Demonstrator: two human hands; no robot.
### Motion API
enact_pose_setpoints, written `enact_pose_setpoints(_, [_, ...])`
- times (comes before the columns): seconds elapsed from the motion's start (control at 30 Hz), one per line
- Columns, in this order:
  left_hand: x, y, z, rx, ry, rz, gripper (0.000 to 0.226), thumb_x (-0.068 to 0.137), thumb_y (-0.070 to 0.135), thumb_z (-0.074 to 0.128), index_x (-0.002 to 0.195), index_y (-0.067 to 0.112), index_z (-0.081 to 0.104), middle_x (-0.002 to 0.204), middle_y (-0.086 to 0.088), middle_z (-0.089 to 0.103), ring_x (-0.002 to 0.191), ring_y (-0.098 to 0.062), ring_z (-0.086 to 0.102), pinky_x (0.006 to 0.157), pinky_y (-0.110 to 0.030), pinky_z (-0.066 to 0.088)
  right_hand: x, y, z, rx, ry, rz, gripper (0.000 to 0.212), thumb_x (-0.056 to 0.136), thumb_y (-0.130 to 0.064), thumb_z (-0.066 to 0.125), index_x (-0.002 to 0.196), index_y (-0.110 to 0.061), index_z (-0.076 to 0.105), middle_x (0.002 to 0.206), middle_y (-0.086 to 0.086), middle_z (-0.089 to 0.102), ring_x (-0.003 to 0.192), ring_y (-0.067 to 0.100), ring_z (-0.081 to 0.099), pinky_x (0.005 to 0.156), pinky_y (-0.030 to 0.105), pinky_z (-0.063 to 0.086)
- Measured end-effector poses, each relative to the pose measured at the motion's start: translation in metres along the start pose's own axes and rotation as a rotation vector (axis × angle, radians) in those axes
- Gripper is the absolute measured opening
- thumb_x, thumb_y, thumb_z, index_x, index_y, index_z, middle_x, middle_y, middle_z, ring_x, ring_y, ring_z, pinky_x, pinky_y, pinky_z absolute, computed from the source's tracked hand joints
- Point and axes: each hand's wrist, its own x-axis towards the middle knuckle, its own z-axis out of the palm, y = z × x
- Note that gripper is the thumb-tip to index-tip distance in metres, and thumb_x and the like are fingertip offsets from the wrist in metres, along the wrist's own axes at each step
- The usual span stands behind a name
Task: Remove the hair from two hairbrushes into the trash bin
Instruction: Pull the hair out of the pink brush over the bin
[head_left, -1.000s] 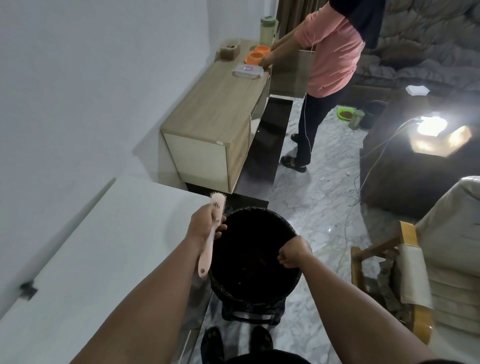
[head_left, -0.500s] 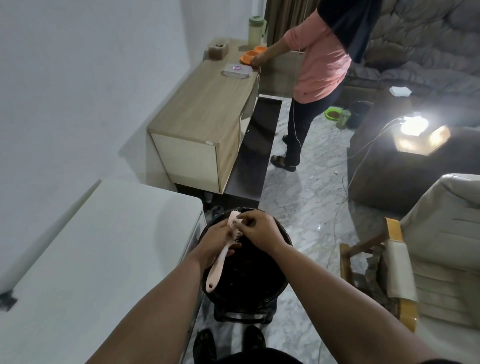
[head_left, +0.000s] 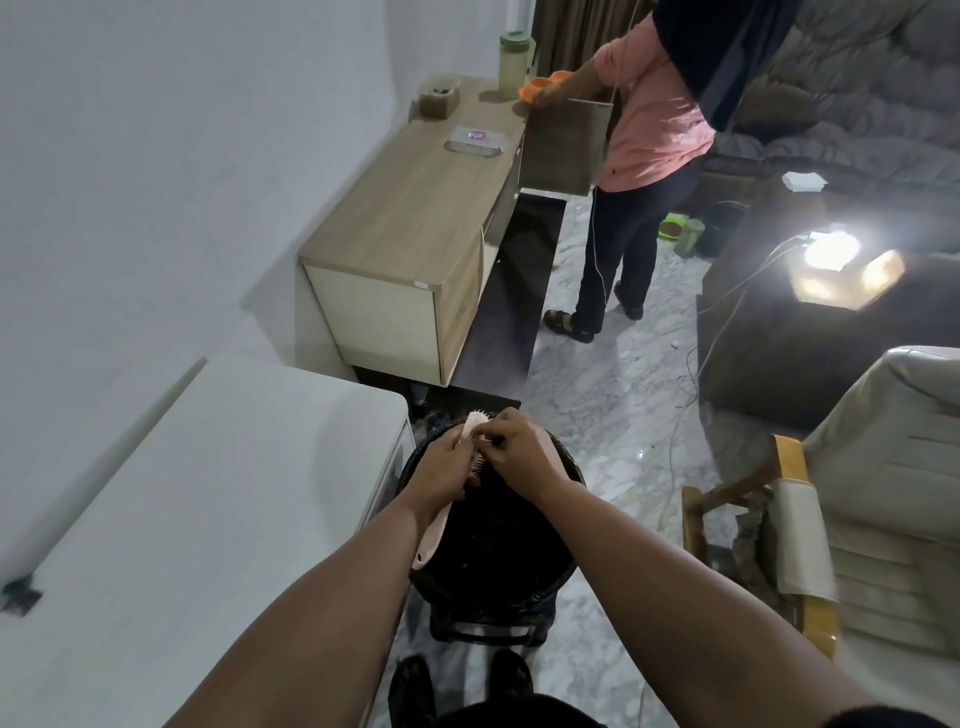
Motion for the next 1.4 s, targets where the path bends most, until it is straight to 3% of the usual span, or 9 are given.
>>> enact_pose_setpoints(0.13, [-0.003, -0.001, -0.002, 0.054, -0.037, 0.021, 0.032, 0.109, 0.026, 0.042, 0.126, 0.031, 0.068, 0.082, -0.002, 0.065, 0.063, -0.013, 0.058, 0.051, -0.023, 0.040, -0.005, 0.000, -0.001, 0.028, 0.004, 0.021, 0.006, 0.088, -0.023, 0.075, 0.088, -0.020, 0.080, 0.082, -0.011, 0.063, 0.079, 0.013, 0.062, 0.075, 0.031, 0.050])
enact_pose_setpoints(0.3, [-0.001, -0.008, -0.004, 0.011, -0.052, 0.026, 0.031, 0.104, 0.022, 0.047, 0.119, 0.032, 0.073, 0.084, -0.008, 0.067, 0.063, -0.015, 0.054, 0.050, -0.028, 0.038, -0.002, 0.002, -0.004, 0.028, -0.087, 0.212, 0.024, 0.089, -0.032, 0.076, 0.072, -0.019, 0.066, 0.062, -0.007, 0.062, 0.065, 0.017, 0.061, 0.068, 0.034, 0.051])
enact_pose_setpoints(0.47, [0.010, -0.013, -0.018, 0.111, 0.115, -0.076, 0.042, 0.106, 0.020, 0.038, 0.143, 0.024, 0.056, 0.104, -0.009, 0.067, 0.072, -0.018, 0.062, 0.045, -0.021, 0.044, -0.007, 0.009, -0.010, -0.012, -0.245, 0.343, 0.019, 0.089, -0.024, 0.075, 0.071, -0.019, 0.071, 0.065, -0.002, 0.069, 0.065, 0.018, 0.067, 0.069, 0.036, 0.060])
enact_pose_setpoints(0.67, [0.016, -0.012, -0.037, 0.043, 0.128, -0.121, 0.049, 0.102, 0.022, 0.038, 0.147, 0.026, 0.056, 0.126, -0.015, 0.070, 0.080, -0.022, 0.069, 0.046, -0.021, 0.047, -0.017, 0.038, -0.020, -0.032, -0.154, 0.578, 0.016, 0.087, -0.018, 0.076, 0.073, -0.009, 0.076, 0.076, 0.011, 0.077, 0.076, 0.030, 0.075, 0.075, 0.044, 0.065])
enact_pose_setpoints(0.83, [0.011, -0.008, -0.028, 0.000, 0.092, -0.118, 0.040, 0.105, 0.033, 0.041, 0.140, 0.029, 0.060, 0.114, -0.010, 0.076, 0.078, -0.018, 0.070, 0.049, -0.022, 0.047, -0.015, 0.029, -0.020, 0.076, -0.271, 0.595, 0.019, 0.096, -0.012, 0.065, 0.080, -0.006, 0.072, 0.071, 0.008, 0.069, 0.047, 0.012, 0.063, 0.044, 0.023, 0.052])
enact_pose_setpoints(0.93, [0.010, -0.007, -0.023, -0.038, 0.073, -0.129, 0.037, 0.105, 0.029, 0.043, 0.138, 0.029, 0.062, 0.109, -0.011, 0.078, 0.075, -0.017, 0.070, 0.048, -0.021, 0.048, -0.013, 0.035, -0.016, 0.024, -0.276, 0.602, 0.016, 0.089, -0.005, 0.061, 0.093, -0.006, 0.076, 0.076, 0.007, 0.068, 0.066, 0.026, 0.070, 0.058, 0.032, 0.059])
enact_pose_setpoints(1.03, [0.009, -0.005, -0.021, -0.087, 0.057, -0.154, 0.037, 0.103, 0.023, 0.043, 0.134, 0.023, 0.064, 0.112, -0.018, 0.077, 0.071, -0.017, 0.069, 0.046, -0.021, 0.047, -0.014, 0.035, -0.015, -0.015, -0.250, 0.602, 0.010, 0.078, -0.010, 0.074, 0.072, -0.017, 0.077, 0.075, 0.005, 0.075, 0.083, 0.033, 0.076, 0.077, 0.044, 0.065])
enact_pose_setpoints(1.13, [0.006, -0.002, -0.018, -0.136, 0.048, -0.172, 0.036, 0.104, 0.026, 0.042, 0.130, 0.022, 0.066, 0.115, -0.019, 0.076, 0.068, -0.016, 0.067, 0.048, -0.021, 0.049, -0.014, 0.032, -0.019, -0.013, -0.191, 0.610, 0.021, 0.073, -0.010, 0.081, 0.063, -0.022, 0.067, 0.075, -0.003, 0.072, 0.084, 0.025, 0.074, 0.079, 0.037, 0.063])
enact_pose_setpoints(1.4, [0.009, -0.003, -0.015, -0.316, -0.059, -0.281, 0.042, 0.107, 0.042, 0.037, 0.115, 0.018, 0.070, 0.093, -0.010, 0.073, 0.064, -0.015, 0.065, 0.046, -0.024, 0.051, -0.008, 0.023, -0.018, 0.120, -0.058, 0.411, 0.006, 0.083, -0.019, 0.073, 0.082, -0.025, 0.074, 0.078, -0.010, 0.070, 0.080, 0.013, 0.068, 0.078, 0.028, 0.053])
